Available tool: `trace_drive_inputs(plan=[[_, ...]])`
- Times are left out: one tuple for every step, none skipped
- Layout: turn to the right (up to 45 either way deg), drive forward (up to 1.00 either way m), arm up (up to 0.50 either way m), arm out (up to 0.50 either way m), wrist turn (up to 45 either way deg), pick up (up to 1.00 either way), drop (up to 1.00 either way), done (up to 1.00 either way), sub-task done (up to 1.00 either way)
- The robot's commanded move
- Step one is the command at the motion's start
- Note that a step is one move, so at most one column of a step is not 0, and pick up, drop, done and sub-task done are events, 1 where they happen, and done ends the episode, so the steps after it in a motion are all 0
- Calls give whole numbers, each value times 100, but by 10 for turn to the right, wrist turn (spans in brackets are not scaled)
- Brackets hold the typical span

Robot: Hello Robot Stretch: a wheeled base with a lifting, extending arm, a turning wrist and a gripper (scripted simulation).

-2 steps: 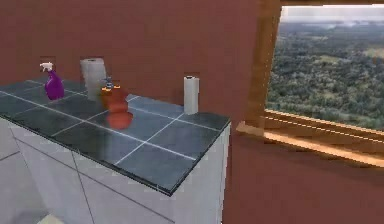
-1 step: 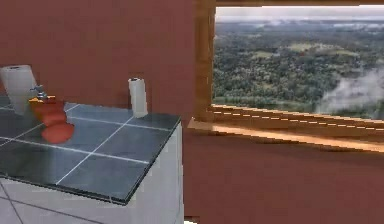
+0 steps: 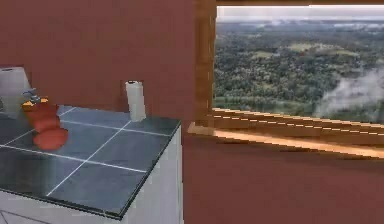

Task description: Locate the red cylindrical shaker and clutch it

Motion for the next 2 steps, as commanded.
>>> trace_drive_inputs(plan=[[-450, 0, 0, 0, 0, 0, 0, 0, 0], [-450, 0, 0, 0, 0, 0, 0, 0, 0]])
